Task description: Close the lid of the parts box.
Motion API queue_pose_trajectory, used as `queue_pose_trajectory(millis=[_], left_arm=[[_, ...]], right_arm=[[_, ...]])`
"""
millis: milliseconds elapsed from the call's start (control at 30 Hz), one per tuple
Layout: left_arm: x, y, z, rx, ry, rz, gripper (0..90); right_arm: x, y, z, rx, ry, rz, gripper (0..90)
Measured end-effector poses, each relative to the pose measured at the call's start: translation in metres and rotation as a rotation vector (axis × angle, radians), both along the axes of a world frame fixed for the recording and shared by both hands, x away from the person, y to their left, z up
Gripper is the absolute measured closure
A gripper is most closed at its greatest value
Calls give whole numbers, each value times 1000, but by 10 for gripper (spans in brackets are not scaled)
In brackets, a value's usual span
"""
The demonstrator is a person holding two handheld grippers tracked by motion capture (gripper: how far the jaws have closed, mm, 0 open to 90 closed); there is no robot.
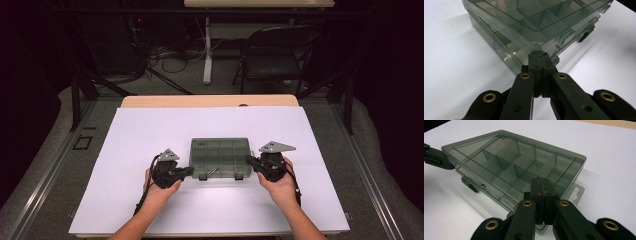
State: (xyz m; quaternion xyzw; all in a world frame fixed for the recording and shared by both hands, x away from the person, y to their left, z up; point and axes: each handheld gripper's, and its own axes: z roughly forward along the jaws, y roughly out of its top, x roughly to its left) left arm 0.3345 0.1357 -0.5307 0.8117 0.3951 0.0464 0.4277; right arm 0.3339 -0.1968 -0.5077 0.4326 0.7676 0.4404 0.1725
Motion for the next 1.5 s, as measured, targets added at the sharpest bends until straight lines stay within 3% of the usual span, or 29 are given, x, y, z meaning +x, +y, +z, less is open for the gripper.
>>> queue_pose_trajectory(millis=[433, 967, 1133, 1367, 1500], left_arm=[[-4, 2, -3, 16, 15, 1, 900], [-12, 8, -6, 47, 52, -12, 900], [-14, 12, 2, 39, 32, -12, 900], [-2, 1, 16, 9, -3, -4, 900], [7, -6, 20, 26, -16, -10, 900]], right_arm=[[-2, -3, -10, 37, 22, 2, 900], [-2, -4, -17, 42, 58, 2, 899], [-2, -6, -18, 44, 56, 4, 900], [-2, -6, -19, 43, 63, -2, 900], [-2, -6, -19, 44, 65, -1, 900]])
